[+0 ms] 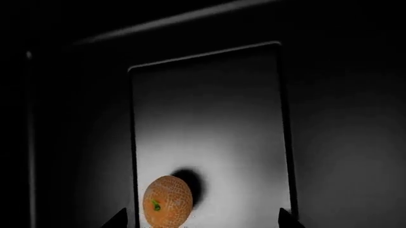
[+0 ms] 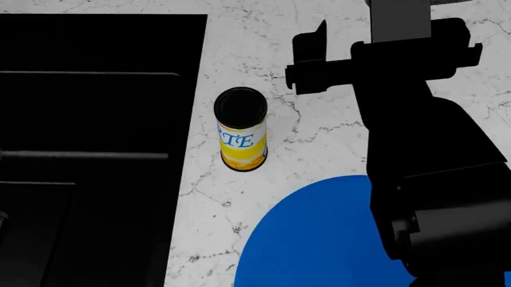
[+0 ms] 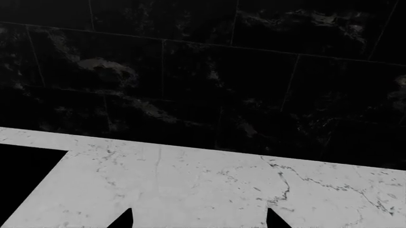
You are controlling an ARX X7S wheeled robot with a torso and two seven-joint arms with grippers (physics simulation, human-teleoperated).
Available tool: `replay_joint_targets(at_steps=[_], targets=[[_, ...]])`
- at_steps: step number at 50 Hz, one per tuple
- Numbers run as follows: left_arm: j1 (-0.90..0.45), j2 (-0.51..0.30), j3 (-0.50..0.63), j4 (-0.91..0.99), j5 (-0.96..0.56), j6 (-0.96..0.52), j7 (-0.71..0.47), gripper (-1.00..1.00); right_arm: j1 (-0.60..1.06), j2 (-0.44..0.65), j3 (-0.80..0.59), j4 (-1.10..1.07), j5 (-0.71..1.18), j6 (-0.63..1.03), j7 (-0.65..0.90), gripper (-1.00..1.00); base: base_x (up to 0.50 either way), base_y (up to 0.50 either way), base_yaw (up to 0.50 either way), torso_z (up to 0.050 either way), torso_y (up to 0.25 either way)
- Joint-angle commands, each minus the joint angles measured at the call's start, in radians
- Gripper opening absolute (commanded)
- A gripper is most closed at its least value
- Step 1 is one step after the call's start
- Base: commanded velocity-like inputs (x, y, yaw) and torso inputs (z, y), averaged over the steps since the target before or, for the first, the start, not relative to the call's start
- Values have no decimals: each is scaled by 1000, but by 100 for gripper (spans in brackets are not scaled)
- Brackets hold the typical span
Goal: Pick the tangerine from the sink and place it on the plate located on the counter
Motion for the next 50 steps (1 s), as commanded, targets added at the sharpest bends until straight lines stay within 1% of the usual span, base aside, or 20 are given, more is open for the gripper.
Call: replay_joint_targets(at_steps=[1, 10, 18, 35, 38, 40, 44, 50], targets=[[42, -42, 2, -4, 50, 80, 46, 100, -6, 5, 0, 4, 2, -5, 4, 100, 0, 0, 0, 0, 0], [77, -52, 5, -5, 82, 128, 77, 100, -9, 6, -8, 17, 0, -14, 5, 100, 0, 0, 0, 0, 0], [137, -63, 30, -41, 178, 216, 185, 100, -7, 11, -7, 10, 2, -5, 12, 100, 0, 0, 0, 0, 0], [171, -59, 55, -78, 223, 254, 230, 100, -4, 8, -18, 4, 6, 2, 20, 100, 0, 0, 0, 0, 0], [149, -18, 114, -190, 343, 310, 361, 100, -3, 8, -17, 1, 8, 4, 22, 100, 0, 0, 0, 0, 0], [146, -2, 134, -235, 383, 336, 403, 100, -2, 10, -16, -1, 9, 7, 23, 100, 0, 0, 0, 0, 0], [152, 19, 150, -281, 418, 374, 445, 100, -5, 12, -18, 2, 10, 3, 23, 100, 0, 0, 0, 0, 0], [173, 21, 152, -291, 419, 384, 444, 100, -4, 11, -20, 14, 9, -7, 22, 100, 0, 0, 0, 0, 0]])
